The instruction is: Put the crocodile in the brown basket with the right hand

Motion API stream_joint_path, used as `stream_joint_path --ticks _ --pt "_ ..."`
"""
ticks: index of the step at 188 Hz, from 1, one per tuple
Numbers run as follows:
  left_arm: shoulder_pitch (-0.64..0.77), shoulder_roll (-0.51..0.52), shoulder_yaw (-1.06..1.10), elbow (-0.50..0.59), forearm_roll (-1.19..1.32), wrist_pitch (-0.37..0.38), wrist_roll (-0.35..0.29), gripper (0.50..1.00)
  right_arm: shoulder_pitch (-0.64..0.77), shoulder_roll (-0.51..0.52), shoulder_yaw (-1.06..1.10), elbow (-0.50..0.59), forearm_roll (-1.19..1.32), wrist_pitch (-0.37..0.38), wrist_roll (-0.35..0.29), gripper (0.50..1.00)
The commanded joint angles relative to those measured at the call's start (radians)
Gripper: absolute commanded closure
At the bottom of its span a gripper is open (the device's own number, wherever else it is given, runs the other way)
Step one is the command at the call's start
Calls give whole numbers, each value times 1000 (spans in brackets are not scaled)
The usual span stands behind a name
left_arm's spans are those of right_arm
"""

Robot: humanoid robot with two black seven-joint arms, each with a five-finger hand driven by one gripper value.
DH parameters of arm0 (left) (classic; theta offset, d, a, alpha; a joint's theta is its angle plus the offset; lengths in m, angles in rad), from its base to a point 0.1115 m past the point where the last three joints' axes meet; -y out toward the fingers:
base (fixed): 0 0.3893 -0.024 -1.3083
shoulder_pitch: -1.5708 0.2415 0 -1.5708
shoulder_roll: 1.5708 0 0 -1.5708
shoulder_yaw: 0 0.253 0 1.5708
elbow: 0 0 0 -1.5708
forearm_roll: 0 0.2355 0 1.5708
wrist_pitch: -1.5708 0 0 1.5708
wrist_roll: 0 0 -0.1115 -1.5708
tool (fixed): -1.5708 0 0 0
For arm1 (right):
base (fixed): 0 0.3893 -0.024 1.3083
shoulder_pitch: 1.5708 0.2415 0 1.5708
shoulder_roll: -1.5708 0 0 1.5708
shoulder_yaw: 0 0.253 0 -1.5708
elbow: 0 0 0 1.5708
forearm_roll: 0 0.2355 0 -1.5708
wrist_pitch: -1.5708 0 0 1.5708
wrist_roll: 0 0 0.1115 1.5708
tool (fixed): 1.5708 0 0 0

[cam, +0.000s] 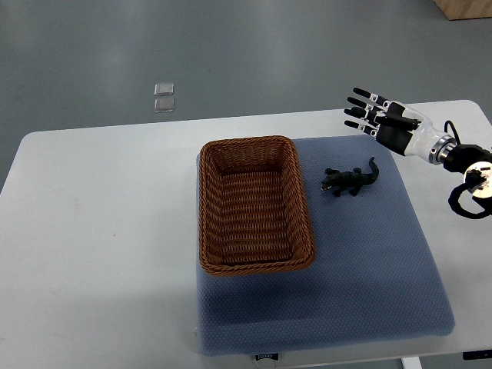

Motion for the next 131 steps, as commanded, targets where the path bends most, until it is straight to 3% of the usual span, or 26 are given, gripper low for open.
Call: stream_joint_path --ticks 1,57,131 --pt "-1 0 0 0 0 0 0 500 1 -6 -4 3 -6 19 -2 566" --pt "1 0 0 0 0 0 0 500 17 -24 -1 3 -301 12 6 566" --pt "-1 0 0 0 0 0 0 500 57 -73 -3 63 -891 -8 167 566"
